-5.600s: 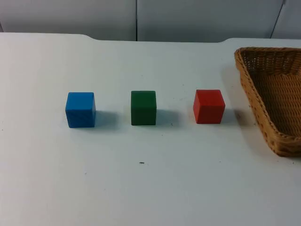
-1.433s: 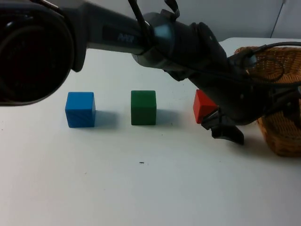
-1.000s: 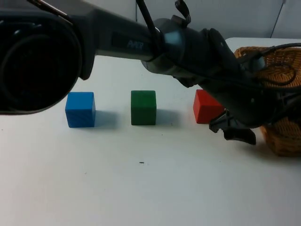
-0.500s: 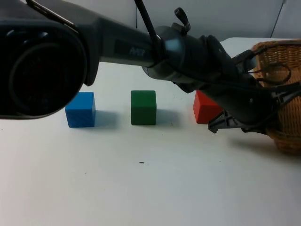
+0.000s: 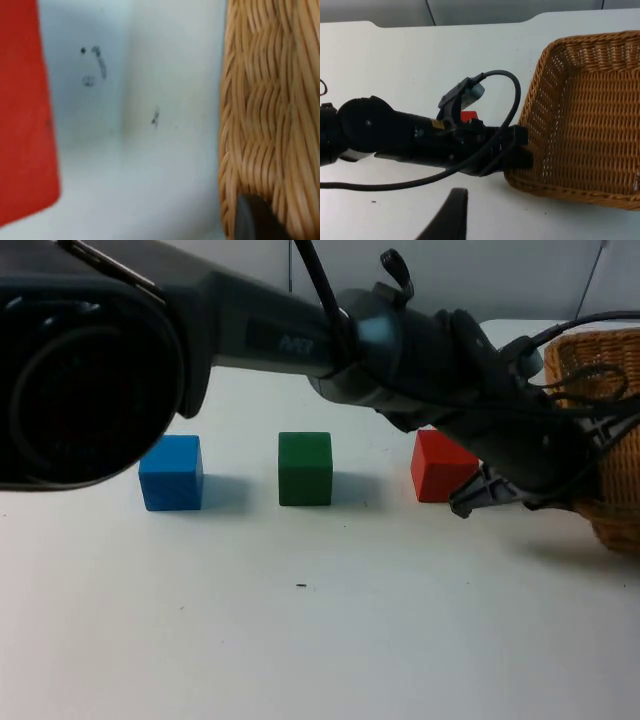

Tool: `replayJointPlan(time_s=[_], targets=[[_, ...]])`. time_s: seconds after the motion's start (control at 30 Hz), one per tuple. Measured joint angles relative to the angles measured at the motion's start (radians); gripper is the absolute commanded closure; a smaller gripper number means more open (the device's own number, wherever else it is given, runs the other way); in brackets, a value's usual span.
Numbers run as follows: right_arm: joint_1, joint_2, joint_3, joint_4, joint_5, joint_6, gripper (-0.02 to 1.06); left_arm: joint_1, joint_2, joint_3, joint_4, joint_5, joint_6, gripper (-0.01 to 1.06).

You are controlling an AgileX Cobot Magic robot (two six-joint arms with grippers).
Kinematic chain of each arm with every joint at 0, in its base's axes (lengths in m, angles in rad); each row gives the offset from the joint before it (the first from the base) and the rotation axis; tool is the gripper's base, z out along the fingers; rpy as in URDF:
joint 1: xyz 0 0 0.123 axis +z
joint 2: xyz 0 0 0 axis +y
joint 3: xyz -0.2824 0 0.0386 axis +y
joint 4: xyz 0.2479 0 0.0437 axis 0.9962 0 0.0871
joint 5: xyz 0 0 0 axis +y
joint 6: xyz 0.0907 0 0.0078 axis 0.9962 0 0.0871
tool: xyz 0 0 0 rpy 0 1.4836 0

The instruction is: Pick up the basket with the left hand and place the blue cube into the basket with the right hand.

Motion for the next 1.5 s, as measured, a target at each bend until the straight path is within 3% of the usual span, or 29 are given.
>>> replayJointPlan(time_s=[0.07, 0.17, 0.2, 0.33, 0.53, 0.6, 0.7, 0.83, 1.13, 1.33, 1.5], targets=[[0.0, 0.0, 0.0, 0.0, -0.001, 0.0, 0.02, 0.0, -0.013, 0.0, 0.036, -0.004, -0.026, 1.05], [0.0, 0.0, 0.0, 0.0, -0.008, -0.001, 0.02, 0.0, -0.084, 0.0, 0.241, -0.006, -0.144, 1.05], [0.0, 0.0, 0.0, 0.0, -0.008, -0.001, 0.02, 0.0, -0.084, 0.0, 0.241, -0.006, -0.144, 1.05], [0.0, 0.0, 0.0, 0.0, -0.01, -0.001, 0.02, 0.0, -0.172, 0.0, 0.536, 0.067, -0.373, 1.05], [0.0, 0.0, 0.0, 0.0, -0.01, -0.001, 0.02, 0.006, -0.22, 0.043, 0.593, 0.091, -0.45, 1.05], [0.0, 0.0, 0.0, 0.0, -0.01, -0.001, 0.02, 0.02, -0.259, 0.114, 0.593, 0.091, -0.458, 1.05], [0.0, 0.0, 0.0, 0.0, -0.01, -0.001, 0.02, 0.035, -0.31, 0.212, 0.586, 0.073, -0.459, 1.05], [0.0, 0.0, 0.0, 0.0, -0.01, -0.001, 0.02, 0.082, -0.466, 0.502, 0.578, -0.05, -0.458, 1.05], [0.0, 0.0, 0.0, 0.0, -0.009, -0.001, 0.02, 0.238, -0.786, 0.839, 0.546, -0.043, -0.31, 1.05], [0.0, 0.0, 0.0, 0.0, -0.009, -0.001, 0.02, 0.32, -0.957, 0.958, 0.531, -0.024, -0.229, 1.05], [0.0, 0.0, 0.0, 0.023, -0.009, -0.034, 0.02, 0.45, -1.133, 1.149, 0.399, 0.001, -0.045, 1.05]])
